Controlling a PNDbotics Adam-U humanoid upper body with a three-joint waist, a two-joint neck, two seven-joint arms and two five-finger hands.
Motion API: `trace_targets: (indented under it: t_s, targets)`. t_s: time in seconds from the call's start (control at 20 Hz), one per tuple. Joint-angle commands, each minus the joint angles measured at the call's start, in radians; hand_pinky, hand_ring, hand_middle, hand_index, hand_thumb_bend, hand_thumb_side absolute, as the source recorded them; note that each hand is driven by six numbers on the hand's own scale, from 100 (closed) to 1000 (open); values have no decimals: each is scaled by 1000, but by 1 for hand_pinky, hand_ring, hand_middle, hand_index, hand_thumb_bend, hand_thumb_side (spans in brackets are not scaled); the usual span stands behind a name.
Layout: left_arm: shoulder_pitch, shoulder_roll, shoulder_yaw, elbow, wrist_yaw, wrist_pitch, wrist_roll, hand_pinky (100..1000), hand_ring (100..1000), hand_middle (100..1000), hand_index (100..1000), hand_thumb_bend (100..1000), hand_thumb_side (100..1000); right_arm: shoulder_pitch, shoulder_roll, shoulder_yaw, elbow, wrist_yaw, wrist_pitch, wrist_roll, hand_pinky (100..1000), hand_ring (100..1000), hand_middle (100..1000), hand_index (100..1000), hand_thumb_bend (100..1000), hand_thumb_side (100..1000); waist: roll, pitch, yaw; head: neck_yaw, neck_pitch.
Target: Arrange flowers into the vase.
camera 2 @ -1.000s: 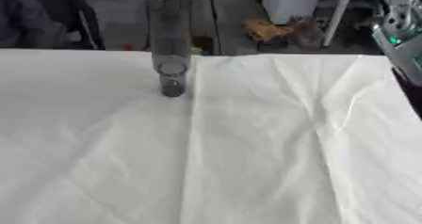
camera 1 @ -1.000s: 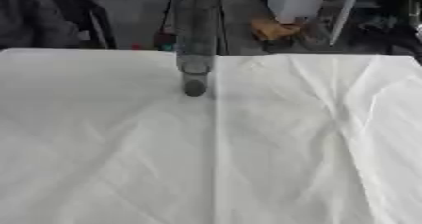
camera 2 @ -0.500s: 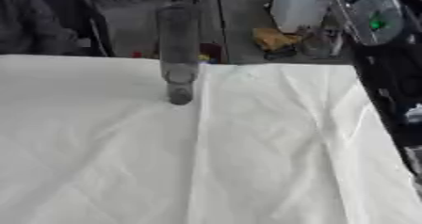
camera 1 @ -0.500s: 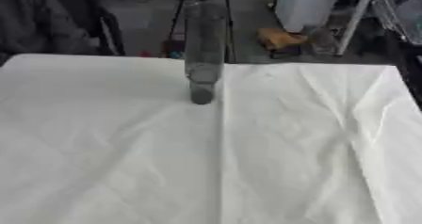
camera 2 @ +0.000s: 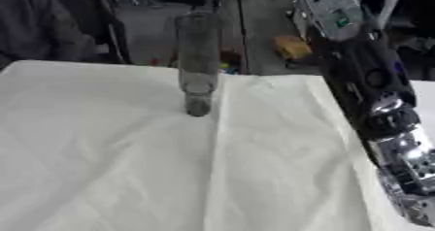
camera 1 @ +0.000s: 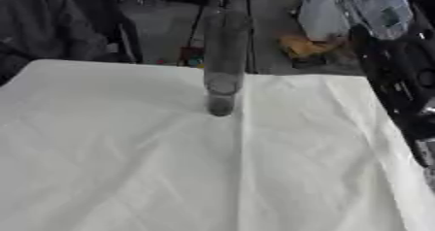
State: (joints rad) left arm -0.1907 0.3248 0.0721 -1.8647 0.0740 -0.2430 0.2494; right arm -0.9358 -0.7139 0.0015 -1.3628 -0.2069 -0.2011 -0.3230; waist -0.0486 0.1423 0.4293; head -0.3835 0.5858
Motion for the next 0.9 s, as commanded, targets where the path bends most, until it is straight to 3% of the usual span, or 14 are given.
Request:
trace_targets:
  t_s: [0.05, 0.25, 0.3, 0.9]
  targets:
    - [-20, 8, -7, -18, 9, 0, -14, 684, 644, 623, 818, 358, 154, -11, -45, -12, 2, -61, -25, 12, 100, 100, 100, 169, 100, 1000, 8, -9, 14, -22, -20]
    - [-24, 7, -9, -17, 11, 0, -18, 684, 644, 623, 818, 358, 154, -10, -57, -11, 12, -133, -45, 33, 100, 100, 100, 169, 100, 1000, 8, -8, 22, -25, -22]
    - [-26, 6, -9, -18, 12, 0, -18, 685, 645, 623, 818, 360, 155, -12, -56, -9, 12, -151, -49, 38, 100, 100, 100, 209, 100, 1000, 10, -6, 26, -26, -26]
    - [-38, -5, -20, -20, 21, 0, -31, 684, 644, 622, 818, 364, 156, -67, -4, 30, 33, -357, -71, 156, 100, 147, 100, 207, 100, 1000, 12, 3, 66, -47, -32]
